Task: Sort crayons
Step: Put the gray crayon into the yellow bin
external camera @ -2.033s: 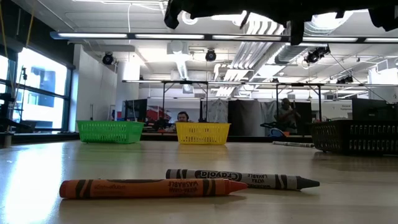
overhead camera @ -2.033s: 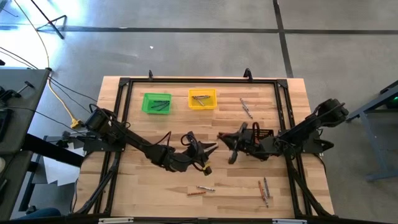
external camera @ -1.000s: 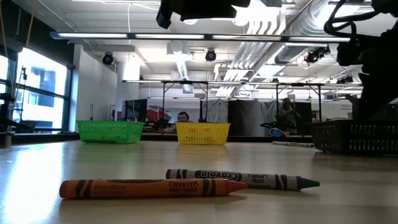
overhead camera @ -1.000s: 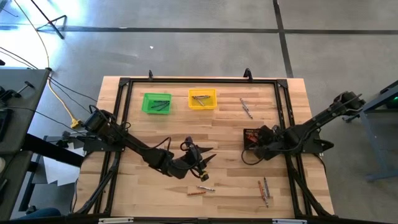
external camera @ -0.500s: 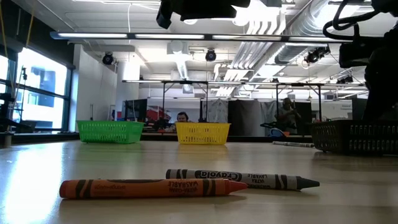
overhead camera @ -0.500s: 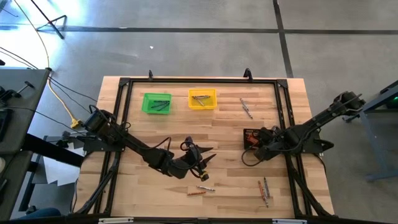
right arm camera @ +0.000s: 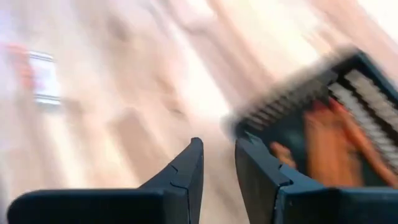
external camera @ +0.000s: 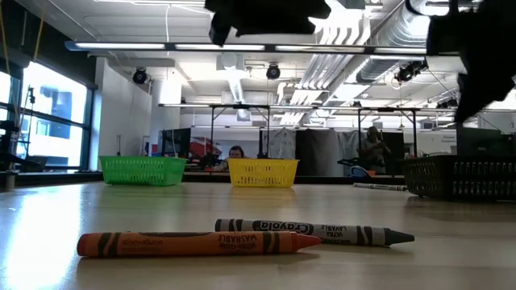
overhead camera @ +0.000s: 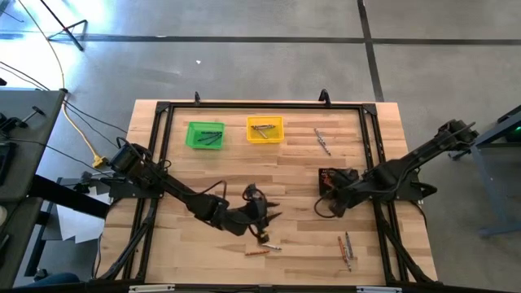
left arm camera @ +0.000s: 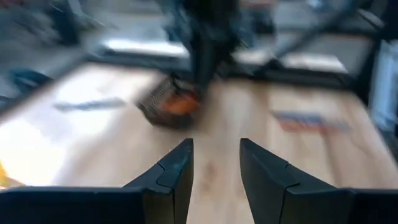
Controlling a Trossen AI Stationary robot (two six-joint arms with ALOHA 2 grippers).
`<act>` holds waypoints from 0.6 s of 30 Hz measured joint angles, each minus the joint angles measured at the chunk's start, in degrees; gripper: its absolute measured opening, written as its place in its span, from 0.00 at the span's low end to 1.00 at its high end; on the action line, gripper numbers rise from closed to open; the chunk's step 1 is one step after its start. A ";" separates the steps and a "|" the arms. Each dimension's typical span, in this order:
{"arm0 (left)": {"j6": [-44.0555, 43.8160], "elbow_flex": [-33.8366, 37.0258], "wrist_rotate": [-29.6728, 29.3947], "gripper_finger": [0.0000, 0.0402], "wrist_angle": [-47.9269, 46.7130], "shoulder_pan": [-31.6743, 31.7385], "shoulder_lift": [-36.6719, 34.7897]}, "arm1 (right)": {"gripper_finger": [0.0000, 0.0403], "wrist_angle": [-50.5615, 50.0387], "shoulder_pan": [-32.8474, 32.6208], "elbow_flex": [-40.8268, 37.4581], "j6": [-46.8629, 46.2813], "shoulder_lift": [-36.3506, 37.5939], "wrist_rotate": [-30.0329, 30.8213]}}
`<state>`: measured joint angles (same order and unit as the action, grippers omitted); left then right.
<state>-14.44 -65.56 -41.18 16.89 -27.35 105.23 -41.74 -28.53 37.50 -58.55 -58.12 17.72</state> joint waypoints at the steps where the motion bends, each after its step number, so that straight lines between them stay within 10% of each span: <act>1: -1.54 0.00 2.83 0.29 -2.40 0.00 -0.06 | 0.22 2.06 0.00 0.81 1.29 -0.18 -0.47; 11: -20.39 0.04 26.02 0.29 -20.97 0.72 -0.04 | 0.22 11.15 -2.48 8.29 9.43 -13.48 -4.24; 18: -24.00 -0.06 30.06 0.29 -20.79 -1.25 1.46 | 0.22 6.13 -7.00 18.92 11.78 -25.66 -4.58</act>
<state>-38.44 -65.62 -11.13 -3.90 -28.61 106.69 -35.61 -35.53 56.42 -46.78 -83.78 13.14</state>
